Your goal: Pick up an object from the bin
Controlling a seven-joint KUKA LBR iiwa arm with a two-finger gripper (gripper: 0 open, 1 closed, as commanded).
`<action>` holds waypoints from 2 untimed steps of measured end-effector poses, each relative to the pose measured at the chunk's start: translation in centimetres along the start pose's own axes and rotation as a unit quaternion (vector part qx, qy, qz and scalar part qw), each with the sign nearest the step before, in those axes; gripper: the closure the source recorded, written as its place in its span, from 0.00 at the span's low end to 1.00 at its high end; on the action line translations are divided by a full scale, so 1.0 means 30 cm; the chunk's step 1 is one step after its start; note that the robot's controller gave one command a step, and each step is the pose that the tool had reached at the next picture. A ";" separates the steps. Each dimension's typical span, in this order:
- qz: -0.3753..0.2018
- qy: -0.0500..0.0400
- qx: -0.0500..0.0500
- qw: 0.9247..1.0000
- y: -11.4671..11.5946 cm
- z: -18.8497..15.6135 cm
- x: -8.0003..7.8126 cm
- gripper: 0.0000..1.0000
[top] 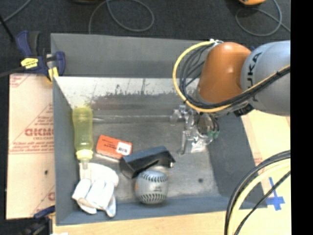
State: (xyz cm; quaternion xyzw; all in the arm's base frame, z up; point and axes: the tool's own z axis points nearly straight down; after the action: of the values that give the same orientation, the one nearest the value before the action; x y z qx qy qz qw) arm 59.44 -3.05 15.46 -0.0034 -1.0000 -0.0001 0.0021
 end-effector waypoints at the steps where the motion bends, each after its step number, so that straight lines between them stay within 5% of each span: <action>1: 0.000 -0.004 0.000 1.000 0.000 -0.015 -0.005 0.00; 2: -0.029 -0.007 0.002 1.000 0.047 0.035 0.029 0.00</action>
Offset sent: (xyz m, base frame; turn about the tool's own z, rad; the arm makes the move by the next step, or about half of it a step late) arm -0.0430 0.0657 -0.0599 -0.2163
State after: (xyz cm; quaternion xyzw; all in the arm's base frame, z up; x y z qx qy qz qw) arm 58.56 -1.64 14.41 0.0257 -0.9997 0.0018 -0.0048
